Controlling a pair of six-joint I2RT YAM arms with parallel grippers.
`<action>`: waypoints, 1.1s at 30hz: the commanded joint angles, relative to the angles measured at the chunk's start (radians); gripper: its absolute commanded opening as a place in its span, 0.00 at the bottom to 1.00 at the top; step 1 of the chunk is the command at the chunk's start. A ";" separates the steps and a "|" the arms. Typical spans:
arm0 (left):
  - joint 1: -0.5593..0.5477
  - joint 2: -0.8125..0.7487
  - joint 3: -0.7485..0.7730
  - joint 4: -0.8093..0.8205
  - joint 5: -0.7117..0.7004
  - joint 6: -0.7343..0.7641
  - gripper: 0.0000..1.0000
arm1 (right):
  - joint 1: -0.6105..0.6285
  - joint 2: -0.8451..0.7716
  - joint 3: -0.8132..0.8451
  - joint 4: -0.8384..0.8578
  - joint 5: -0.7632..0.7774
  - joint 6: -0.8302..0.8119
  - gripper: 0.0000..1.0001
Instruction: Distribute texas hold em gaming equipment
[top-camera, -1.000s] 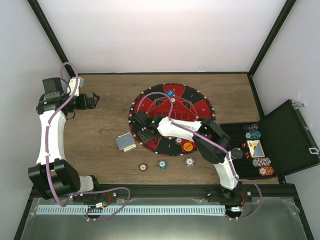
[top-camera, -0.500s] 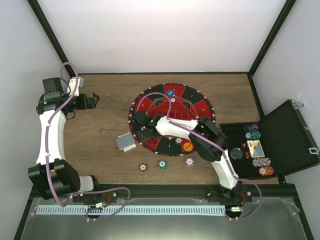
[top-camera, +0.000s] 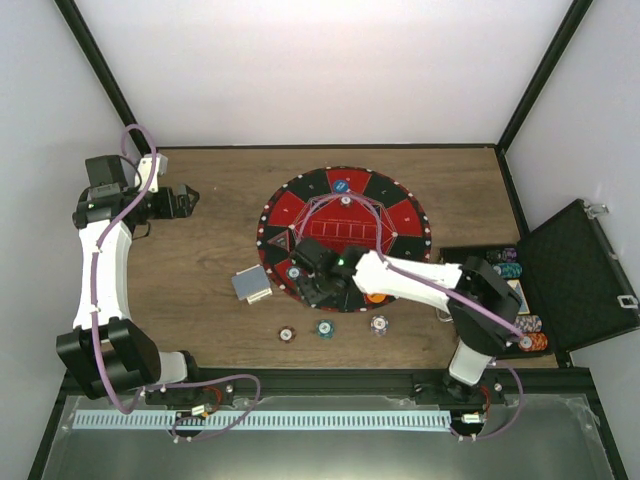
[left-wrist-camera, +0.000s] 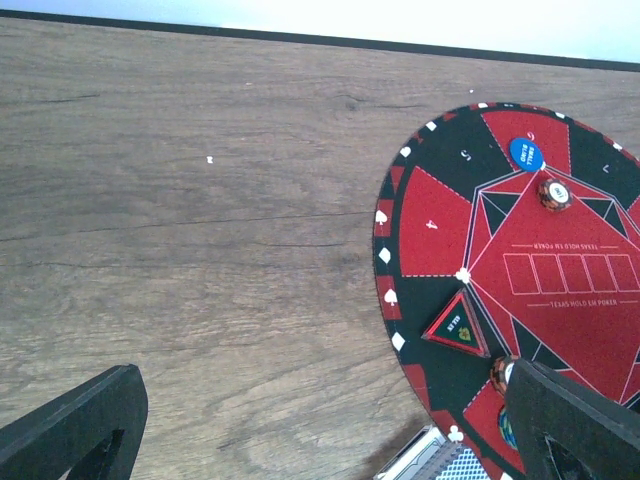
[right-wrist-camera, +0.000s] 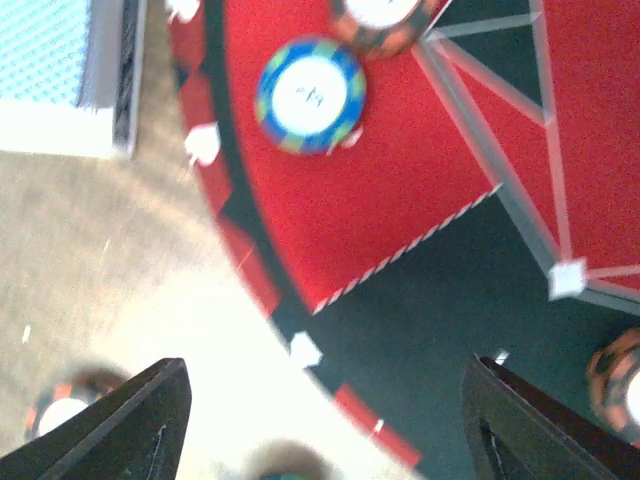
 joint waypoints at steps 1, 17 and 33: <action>0.005 0.007 0.021 0.003 0.021 -0.015 1.00 | 0.093 -0.079 -0.104 -0.051 -0.001 0.091 0.77; 0.004 0.000 0.029 -0.007 0.018 -0.014 1.00 | 0.213 -0.085 -0.199 -0.047 -0.016 0.184 0.75; 0.004 0.003 0.040 -0.013 0.018 -0.013 1.00 | 0.214 -0.067 -0.217 -0.038 0.038 0.187 0.55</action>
